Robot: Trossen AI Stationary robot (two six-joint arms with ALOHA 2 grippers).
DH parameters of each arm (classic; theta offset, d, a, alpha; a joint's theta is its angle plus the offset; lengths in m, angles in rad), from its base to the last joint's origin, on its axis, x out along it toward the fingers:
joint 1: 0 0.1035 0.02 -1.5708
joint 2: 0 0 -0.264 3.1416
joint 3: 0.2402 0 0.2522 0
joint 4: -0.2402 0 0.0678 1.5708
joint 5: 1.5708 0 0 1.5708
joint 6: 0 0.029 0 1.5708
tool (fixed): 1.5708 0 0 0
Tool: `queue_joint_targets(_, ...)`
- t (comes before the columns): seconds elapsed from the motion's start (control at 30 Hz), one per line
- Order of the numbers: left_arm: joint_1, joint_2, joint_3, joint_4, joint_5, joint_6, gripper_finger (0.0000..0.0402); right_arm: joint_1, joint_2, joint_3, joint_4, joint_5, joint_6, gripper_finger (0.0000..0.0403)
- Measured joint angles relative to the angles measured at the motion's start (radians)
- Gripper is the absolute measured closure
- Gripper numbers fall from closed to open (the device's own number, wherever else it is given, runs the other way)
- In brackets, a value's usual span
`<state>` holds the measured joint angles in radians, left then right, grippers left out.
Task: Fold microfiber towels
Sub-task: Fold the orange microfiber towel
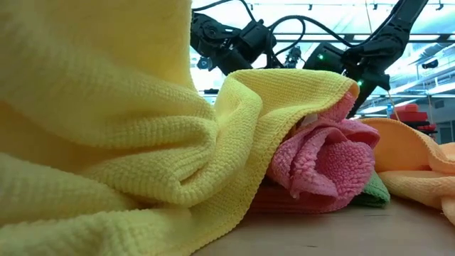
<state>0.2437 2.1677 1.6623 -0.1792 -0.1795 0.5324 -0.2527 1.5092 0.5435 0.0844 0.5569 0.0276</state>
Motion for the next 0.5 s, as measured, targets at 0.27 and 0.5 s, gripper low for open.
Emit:
queue_joint_targets(0.27, -0.007, 0.000, 0.000, 0.001, 0.000, -0.016, 0.0383, -0.017, 0.007, 0.000, 0.002, 0.072, 0.065, 0.0283)
queue_joint_targets(0.5, -0.013, 0.000, 0.000, 0.001, 0.001, -0.017, 0.0380, -0.021, 0.007, 0.000, 0.072, 0.095, 0.068, 0.0298)
